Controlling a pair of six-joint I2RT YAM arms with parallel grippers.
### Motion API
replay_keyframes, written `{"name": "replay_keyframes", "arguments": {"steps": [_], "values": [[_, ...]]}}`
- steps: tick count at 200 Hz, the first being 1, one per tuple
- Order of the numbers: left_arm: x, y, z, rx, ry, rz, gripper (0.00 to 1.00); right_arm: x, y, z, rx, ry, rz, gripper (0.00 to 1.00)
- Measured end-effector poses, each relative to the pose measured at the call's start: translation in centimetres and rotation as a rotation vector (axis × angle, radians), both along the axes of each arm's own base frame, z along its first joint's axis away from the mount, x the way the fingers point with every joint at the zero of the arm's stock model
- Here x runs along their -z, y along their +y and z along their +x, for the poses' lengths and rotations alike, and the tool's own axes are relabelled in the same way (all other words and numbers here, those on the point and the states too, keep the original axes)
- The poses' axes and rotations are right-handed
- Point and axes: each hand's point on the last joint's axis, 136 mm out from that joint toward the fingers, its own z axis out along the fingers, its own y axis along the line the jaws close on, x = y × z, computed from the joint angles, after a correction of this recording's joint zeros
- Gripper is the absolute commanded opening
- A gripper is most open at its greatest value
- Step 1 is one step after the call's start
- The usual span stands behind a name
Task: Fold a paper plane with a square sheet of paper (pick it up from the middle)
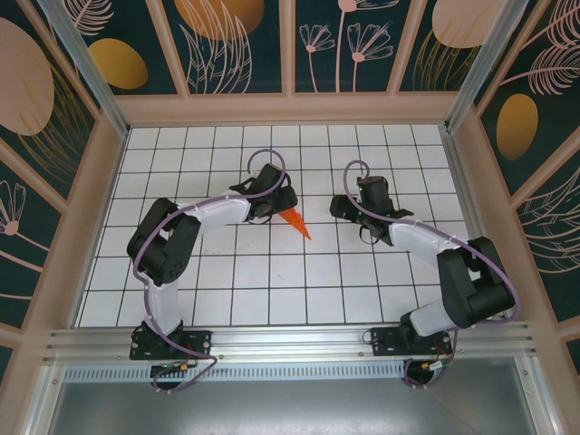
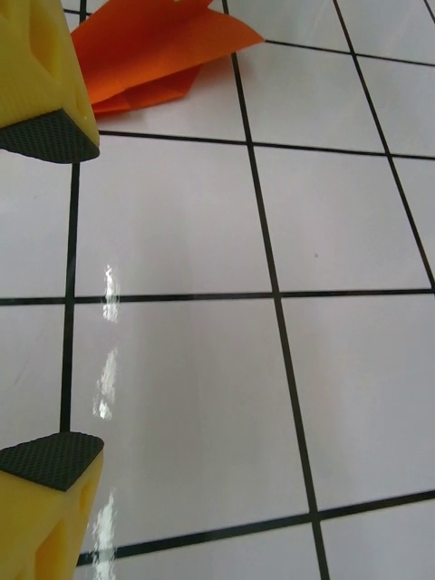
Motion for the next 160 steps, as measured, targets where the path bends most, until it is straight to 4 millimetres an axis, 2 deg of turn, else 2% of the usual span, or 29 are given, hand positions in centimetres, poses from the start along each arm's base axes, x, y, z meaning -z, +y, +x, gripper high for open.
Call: {"name": "replay_keyframes", "arguments": {"steps": [28,88,114,152,160], "values": [[0.6,0.7,-0.6,-0.027,0.028,0.032,0.51,0.3,-0.7,0.0,0.016,0.007,-0.004,0.81],[1.8,1.9,-2.6,-0.076,0.071,0.017,0.33,0.4,-0.7,0.0,0.018,0.008,-0.002,0.79],[1.8,2.1,-3.1,-0.102,0.069,-0.024,0.25,0.7,-0.8,0.0,0.019,0.017,-0.006,0.79],[1.2,2.1,-3.3,-0.129,0.044,-0.085,0.00,1.0,-0.7,0.0,0.016,0.027,-0.005,0.77],[1.0,2.1,-3.4,-0.128,0.032,-0.095,0.00,1.0,-0.7,-0.1,0.013,0.028,-0.003,0.77]]}}
